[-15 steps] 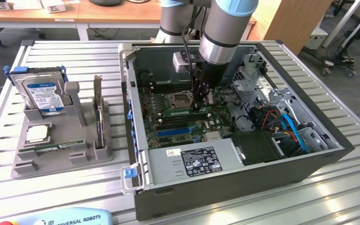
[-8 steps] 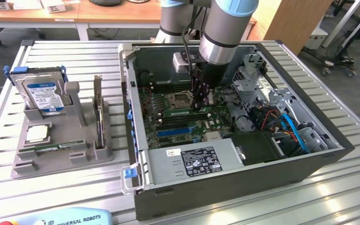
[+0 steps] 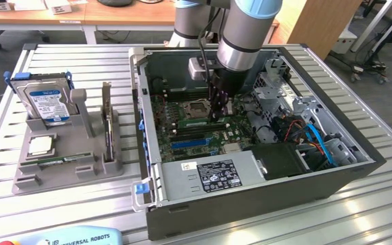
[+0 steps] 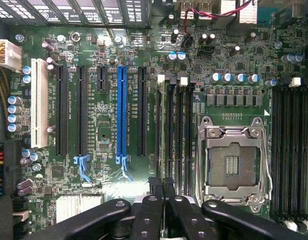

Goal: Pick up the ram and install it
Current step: 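Insert the ram into the slot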

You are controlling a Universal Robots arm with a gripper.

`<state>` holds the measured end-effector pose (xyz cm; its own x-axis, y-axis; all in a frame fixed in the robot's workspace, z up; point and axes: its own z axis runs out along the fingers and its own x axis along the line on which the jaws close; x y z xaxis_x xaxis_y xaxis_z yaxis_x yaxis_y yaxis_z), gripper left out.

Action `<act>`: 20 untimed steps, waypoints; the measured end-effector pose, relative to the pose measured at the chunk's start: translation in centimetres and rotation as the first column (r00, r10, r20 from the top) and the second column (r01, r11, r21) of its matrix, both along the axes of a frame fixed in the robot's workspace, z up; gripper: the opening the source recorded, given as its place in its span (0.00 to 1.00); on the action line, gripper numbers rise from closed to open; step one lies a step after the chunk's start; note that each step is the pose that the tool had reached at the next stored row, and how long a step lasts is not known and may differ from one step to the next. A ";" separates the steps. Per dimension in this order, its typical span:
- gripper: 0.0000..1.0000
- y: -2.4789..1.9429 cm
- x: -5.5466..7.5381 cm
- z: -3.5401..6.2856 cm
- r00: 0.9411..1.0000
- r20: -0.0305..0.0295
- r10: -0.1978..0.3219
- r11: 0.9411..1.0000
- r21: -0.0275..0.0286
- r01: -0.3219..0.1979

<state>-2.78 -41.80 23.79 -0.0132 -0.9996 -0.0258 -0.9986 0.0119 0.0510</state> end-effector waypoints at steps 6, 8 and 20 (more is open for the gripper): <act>0.12 -0.08 0.0 0.00 1.000 0.000 -0.010 1.000 0.000 0.010; 0.12 -0.08 0.0 0.00 1.000 0.000 -0.010 1.000 0.000 0.010; 0.12 -0.08 0.0 -0.34 1.000 0.001 0.009 1.000 0.002 -0.009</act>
<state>-2.77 -41.88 23.45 -0.0045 -0.9996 -0.0275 -0.9987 0.0031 0.0500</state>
